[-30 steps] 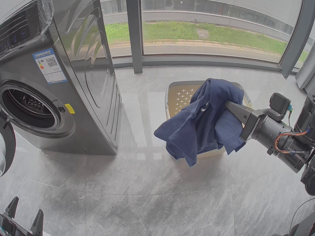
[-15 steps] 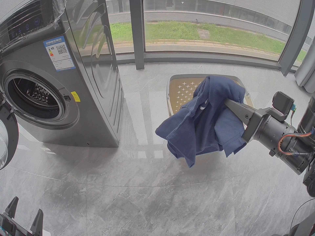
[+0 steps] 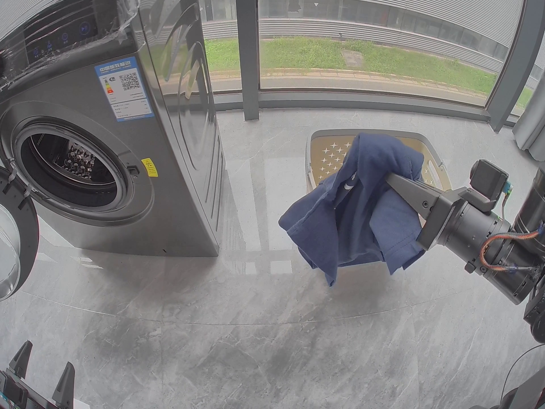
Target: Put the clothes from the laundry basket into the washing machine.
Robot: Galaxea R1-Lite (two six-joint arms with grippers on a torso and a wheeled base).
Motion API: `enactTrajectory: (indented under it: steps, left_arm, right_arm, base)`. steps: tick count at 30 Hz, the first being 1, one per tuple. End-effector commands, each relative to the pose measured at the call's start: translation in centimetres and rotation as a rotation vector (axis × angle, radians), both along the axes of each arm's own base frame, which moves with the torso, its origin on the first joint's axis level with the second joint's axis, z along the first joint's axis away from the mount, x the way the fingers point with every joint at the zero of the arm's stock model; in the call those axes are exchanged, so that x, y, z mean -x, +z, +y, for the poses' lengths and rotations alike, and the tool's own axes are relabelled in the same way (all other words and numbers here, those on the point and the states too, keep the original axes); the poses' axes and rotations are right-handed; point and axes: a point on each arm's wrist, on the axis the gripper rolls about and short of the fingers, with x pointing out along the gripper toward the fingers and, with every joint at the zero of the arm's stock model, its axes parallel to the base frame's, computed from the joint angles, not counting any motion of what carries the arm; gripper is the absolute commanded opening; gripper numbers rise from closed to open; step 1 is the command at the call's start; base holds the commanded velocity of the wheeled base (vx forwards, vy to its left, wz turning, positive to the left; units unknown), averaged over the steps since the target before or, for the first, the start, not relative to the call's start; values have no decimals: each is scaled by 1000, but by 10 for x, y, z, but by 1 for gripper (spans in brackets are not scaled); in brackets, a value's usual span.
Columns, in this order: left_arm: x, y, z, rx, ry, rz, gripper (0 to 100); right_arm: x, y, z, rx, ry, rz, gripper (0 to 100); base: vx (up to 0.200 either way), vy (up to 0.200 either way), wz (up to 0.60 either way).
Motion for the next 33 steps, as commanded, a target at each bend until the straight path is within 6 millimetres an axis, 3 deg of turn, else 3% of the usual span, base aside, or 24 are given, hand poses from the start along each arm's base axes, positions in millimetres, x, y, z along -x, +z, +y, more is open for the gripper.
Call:
enactTrajectory:
  steps: [1, 7, 16, 33]
  left_arm:
    - [0, -3, 0, 0, 0, -4, 100]
    - [0, -3, 0, 0, 0, -4, 100]
    - [0, -3, 0, 2, 0, -4, 100]
    - [0, -3, 0, 2, 0, -4, 100]
  right_arm:
    - [0, -1, 1, 2, 1, 2, 0]
    - [0, -1, 0, 2, 1, 2, 0]
    - [0, -1, 1, 3, 3, 4, 0]
    - [-1, -1, 1, 1, 2, 3, 0]
  base:
    - [0, 200, 0]
    - [0, 200, 0]
    - [0, 0, 0]
    - [-176, 0, 0]
